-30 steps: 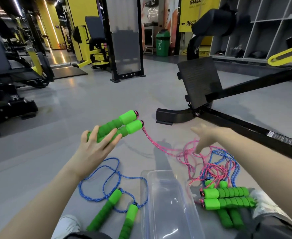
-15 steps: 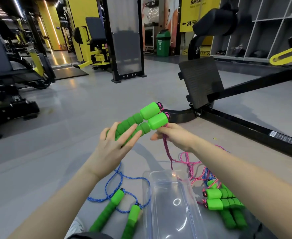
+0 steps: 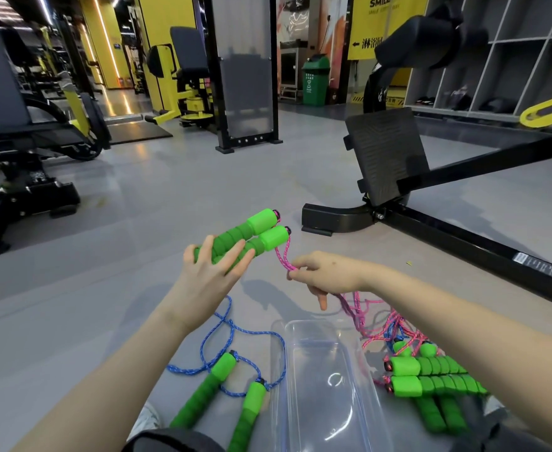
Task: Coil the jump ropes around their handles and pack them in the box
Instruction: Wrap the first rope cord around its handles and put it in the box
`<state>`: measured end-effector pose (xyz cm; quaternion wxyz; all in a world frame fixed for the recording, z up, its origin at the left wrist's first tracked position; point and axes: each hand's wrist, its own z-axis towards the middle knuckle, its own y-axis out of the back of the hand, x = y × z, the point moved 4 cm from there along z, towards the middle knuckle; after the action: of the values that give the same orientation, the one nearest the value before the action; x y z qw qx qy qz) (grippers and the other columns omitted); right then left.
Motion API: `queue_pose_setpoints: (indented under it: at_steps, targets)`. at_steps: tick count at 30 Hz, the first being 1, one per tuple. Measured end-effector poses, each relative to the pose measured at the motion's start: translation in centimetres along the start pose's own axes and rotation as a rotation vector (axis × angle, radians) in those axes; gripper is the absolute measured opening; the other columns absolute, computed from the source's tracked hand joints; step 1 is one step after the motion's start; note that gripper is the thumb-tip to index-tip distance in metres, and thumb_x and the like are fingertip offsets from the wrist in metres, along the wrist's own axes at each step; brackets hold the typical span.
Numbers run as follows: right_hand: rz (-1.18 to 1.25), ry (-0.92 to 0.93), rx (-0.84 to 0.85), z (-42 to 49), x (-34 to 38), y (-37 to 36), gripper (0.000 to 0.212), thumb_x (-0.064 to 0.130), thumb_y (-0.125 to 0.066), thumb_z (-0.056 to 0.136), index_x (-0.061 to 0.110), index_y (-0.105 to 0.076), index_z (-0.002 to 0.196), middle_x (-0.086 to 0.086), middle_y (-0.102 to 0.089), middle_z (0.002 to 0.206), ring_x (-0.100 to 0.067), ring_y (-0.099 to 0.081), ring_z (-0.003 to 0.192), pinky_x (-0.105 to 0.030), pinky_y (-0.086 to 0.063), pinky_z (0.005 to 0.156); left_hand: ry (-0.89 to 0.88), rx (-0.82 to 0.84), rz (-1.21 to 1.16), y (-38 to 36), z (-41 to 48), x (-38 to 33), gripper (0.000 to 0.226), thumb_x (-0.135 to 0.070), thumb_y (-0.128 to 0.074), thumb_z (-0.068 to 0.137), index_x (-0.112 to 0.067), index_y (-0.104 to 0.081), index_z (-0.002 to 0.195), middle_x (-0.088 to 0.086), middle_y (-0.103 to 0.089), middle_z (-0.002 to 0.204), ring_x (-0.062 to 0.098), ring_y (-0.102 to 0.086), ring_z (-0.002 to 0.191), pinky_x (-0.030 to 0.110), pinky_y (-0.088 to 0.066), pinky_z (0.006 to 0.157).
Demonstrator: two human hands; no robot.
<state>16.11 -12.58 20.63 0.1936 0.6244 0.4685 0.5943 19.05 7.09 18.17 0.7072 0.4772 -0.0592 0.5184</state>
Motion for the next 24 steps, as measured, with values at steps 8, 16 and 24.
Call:
queue_pose_setpoints:
  at_steps: [8,16,24]
  targets:
    - [0.156,0.043,0.026,-1.7,1.4,2.9,0.030,0.028,-0.040,0.100,0.008,-0.062,0.104,-0.002,-0.035,0.052,-0.009,-0.034,0.037,-0.028,-0.053,0.058,0.049,0.112,0.040,-1.0,-1.2,1.5,0.070,-0.001,-0.027,0.065,-0.011,-0.040,0.133,0.011,-0.047,0.130,0.049,-0.053,0.099,0.049,-0.043,0.071]
    - [0.008,0.235,-0.225,-2.2,2.0,5.5,0.025,0.023,-0.060,0.091,0.004,-0.068,0.077,0.005,-0.037,0.056,-0.004,-0.030,0.052,-0.018,-0.026,0.050,-0.346,-0.019,-0.004,0.7,-0.9,-2.2,0.056,-0.003,-0.041,0.080,-0.013,-0.043,0.134,0.008,-0.049,0.131,0.047,-0.053,0.103,0.051,-0.048,0.076]
    - [0.393,0.116,-0.340,-2.4,-3.0,7.1,0.021,0.024,-0.065,0.087,0.013,-0.069,0.069,-0.001,-0.039,0.057,-0.009,-0.030,0.052,-0.017,-0.027,0.050,-0.438,-0.270,-0.126,3.5,-0.2,-5.2,0.042,-0.006,-0.036,0.100,-0.021,-0.045,0.139,0.001,-0.050,0.136,0.044,-0.058,0.105,0.049,-0.049,0.082]
